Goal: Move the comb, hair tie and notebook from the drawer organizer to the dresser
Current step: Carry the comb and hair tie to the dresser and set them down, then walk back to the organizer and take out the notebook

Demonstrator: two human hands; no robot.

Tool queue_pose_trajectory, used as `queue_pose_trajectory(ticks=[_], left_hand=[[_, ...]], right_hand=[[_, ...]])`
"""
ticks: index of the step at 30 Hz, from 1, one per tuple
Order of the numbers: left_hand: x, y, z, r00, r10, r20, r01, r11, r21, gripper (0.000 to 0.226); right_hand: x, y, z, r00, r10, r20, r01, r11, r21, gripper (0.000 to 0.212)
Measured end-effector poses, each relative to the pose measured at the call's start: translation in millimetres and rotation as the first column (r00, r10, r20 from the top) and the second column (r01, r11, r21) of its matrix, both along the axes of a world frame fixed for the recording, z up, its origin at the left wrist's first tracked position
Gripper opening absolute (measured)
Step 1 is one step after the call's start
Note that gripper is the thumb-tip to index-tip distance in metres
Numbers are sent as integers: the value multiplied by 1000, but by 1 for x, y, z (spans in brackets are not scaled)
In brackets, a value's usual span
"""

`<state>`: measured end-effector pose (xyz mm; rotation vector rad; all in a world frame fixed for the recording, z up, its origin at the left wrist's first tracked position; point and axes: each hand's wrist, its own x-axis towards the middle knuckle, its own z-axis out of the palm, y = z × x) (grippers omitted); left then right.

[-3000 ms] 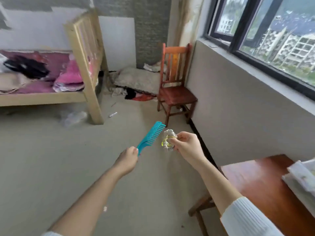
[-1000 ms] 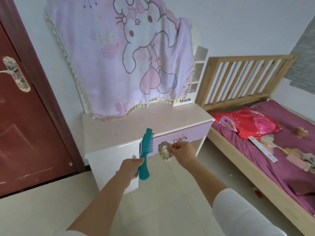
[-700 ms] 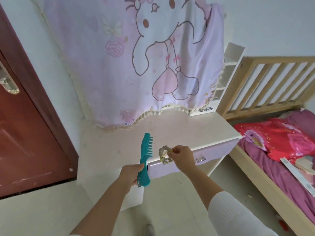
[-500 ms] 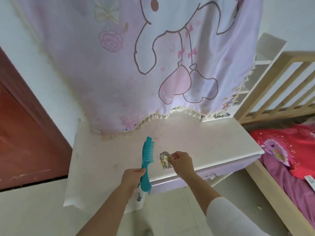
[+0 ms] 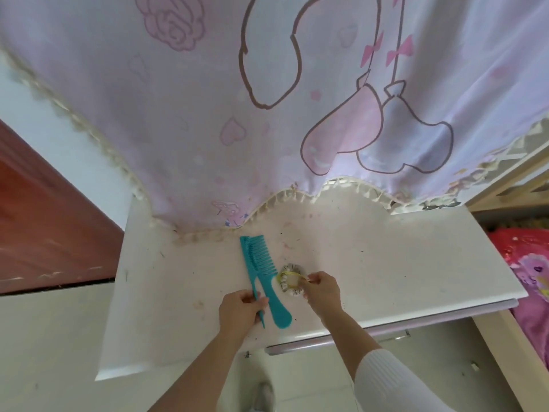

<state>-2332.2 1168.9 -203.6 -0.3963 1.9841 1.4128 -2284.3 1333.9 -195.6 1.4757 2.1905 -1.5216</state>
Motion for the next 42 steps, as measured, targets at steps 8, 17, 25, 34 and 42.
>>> queue_pose_trajectory(ticks=[8,17,25,34,42], left_hand=[[0,-12,2,983,-108,-147,72,970,-231,30],[2,-25,21,940,-276,-203,215,936,-278,24],[26,-29,71,723,-526,-447,430,850,-304,21],[193,-42,117,161,-749,-643,820,464,-335,25],[385,-38,181,-285,-582,-762,918,62,-391,24]], right_hand=[[0,-7,0,1000,17,1,-17,999,46,30],[27,-25,26,996,87,-4,-85,987,138,49],[99,-72,82,989,1,-149,43,955,293,36],[317,-166,129,897,-407,-174,442,813,379,35],[516,-258,176,621,-746,-239,750,477,459,34]])
